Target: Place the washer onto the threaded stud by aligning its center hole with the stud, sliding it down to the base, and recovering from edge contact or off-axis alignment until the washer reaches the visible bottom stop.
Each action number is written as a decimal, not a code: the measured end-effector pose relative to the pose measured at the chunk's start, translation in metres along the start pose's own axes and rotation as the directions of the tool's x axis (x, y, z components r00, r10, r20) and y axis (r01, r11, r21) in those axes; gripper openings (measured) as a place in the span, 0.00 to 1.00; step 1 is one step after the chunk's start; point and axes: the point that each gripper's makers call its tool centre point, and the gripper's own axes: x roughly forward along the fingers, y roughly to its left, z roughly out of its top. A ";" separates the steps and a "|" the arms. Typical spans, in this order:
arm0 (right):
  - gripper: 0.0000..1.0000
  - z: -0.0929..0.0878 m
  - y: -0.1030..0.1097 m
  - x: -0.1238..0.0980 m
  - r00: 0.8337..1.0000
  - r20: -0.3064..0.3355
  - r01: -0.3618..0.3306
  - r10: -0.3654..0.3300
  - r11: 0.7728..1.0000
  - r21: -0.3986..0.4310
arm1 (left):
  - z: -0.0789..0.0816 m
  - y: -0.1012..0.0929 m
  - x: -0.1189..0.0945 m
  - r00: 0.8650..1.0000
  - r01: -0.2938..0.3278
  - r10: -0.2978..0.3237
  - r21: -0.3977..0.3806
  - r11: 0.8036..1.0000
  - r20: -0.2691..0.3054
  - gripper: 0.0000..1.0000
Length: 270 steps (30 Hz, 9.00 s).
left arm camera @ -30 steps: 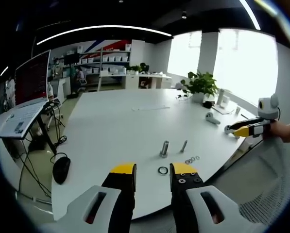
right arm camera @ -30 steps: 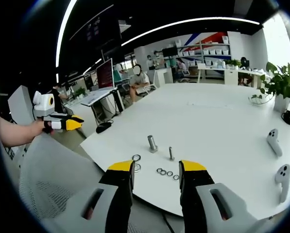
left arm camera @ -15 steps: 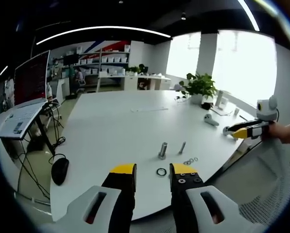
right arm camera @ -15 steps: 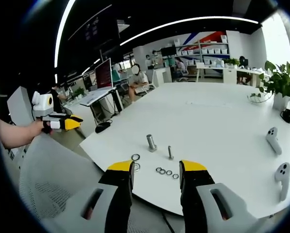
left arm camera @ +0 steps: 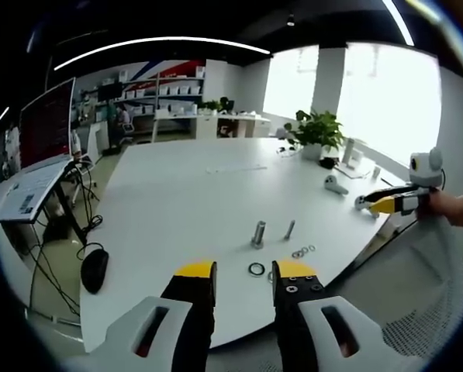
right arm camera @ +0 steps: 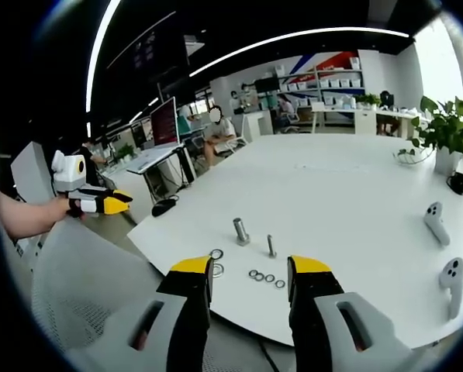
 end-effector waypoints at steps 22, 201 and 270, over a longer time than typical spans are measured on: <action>0.41 0.002 -0.003 -0.001 1.000 0.022 0.002 -0.002 1.000 0.020 | -0.002 -0.020 0.068 0.966 0.073 -0.060 0.041 0.997 -0.251 0.32; 0.37 0.000 -0.011 -0.002 0.999 0.017 0.026 -0.027 0.998 0.062 | -0.017 -0.047 0.229 0.704 0.519 -0.003 0.512 0.684 -0.710 0.19; 0.37 -0.003 -0.010 0.000 1.000 -0.003 0.020 -0.020 0.998 0.055 | -0.055 -0.022 0.210 0.721 0.377 -0.023 0.364 0.852 -0.693 0.30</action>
